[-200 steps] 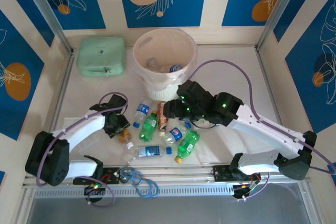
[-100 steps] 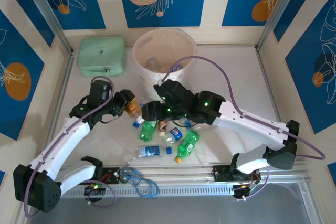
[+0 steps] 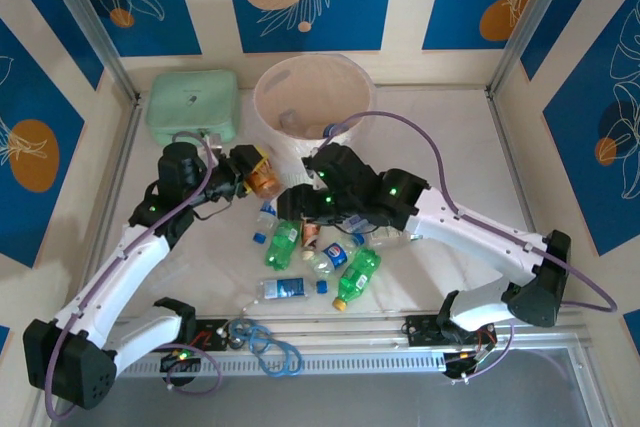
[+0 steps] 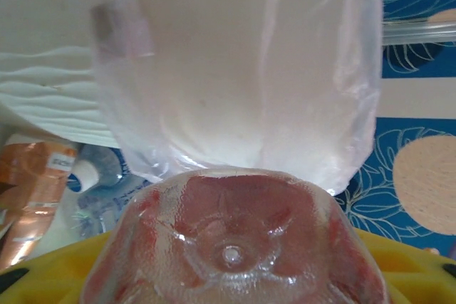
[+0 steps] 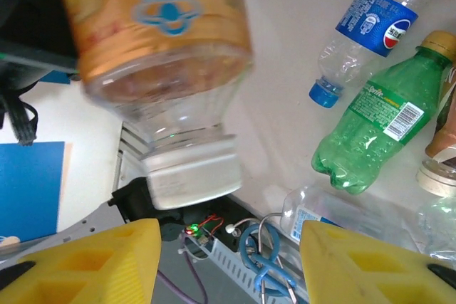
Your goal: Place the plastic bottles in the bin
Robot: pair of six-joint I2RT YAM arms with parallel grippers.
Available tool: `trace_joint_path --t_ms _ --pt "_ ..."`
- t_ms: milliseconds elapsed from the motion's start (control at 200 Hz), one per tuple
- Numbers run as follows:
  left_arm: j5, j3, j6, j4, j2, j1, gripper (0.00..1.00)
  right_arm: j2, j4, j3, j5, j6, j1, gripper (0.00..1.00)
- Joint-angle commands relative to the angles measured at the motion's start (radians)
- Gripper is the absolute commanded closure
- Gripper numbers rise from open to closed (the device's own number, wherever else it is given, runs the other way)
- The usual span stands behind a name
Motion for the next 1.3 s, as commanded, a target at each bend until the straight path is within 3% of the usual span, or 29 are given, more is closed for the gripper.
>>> trace_joint_path --t_ms 0,550,1296 --pt "0.063 -0.025 -0.067 0.159 -0.015 0.012 0.44 -0.047 0.104 -0.041 -0.134 0.046 -0.023 0.45" --pt "0.126 -0.065 -0.157 0.349 0.011 0.012 0.46 -0.07 0.296 -0.094 -0.277 0.117 -0.135 0.44" --pt "0.125 -0.092 -0.244 0.464 0.025 0.012 0.48 -0.047 0.345 -0.082 -0.189 0.112 -0.091 0.57"
